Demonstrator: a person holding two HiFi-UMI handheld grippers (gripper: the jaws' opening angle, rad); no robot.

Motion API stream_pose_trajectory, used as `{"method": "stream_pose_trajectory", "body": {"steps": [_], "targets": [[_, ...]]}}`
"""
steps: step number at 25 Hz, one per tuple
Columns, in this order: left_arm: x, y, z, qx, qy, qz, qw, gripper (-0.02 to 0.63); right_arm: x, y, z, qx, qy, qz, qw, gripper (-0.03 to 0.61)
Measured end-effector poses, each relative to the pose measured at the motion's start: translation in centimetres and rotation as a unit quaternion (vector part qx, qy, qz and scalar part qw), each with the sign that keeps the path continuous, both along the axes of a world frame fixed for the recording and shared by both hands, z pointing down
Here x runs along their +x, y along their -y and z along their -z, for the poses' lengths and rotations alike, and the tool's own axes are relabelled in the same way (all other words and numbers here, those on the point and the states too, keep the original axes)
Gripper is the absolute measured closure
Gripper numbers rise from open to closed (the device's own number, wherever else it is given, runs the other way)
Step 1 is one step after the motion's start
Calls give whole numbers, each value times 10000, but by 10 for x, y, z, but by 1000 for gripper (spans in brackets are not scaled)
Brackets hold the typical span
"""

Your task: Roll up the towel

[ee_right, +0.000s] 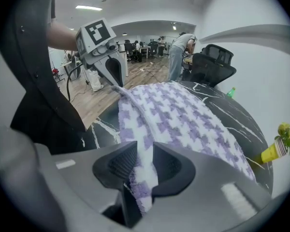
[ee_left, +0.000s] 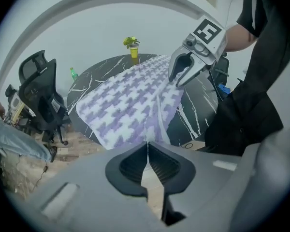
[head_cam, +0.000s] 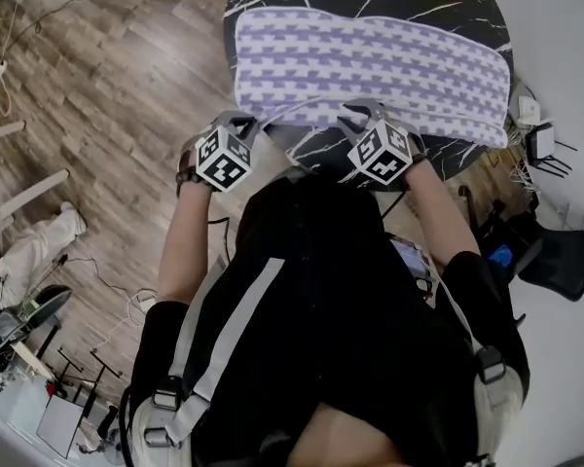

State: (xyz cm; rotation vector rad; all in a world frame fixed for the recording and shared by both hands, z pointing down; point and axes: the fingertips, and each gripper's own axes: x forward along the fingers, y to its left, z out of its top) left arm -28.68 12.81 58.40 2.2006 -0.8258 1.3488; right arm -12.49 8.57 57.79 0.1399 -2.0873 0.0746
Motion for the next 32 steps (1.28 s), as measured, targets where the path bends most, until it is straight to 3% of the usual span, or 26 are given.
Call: {"method": "stream_pose_trajectory", "body": {"steps": [8,12,17,27,32], "targets": [[-42,46,-5,-51,379,630,9973,594,2,11,-6,33,-38,-195,9998,469],[-47,59,6,70,301,820,9961,594,-1,12,-4,-4,85,-234,9997,469],[-24,49,38,244,-301,636,9972,584,-13,9,-3,-1,175,-107,9998,469],[22,24,44,185,-390,13,9991,577,-18,2,-3,10,138,3,9999,469],[50,6,34,-173,-567,-282,9978,577,-11,2,-2,35,134,-119,9998,469]]}}
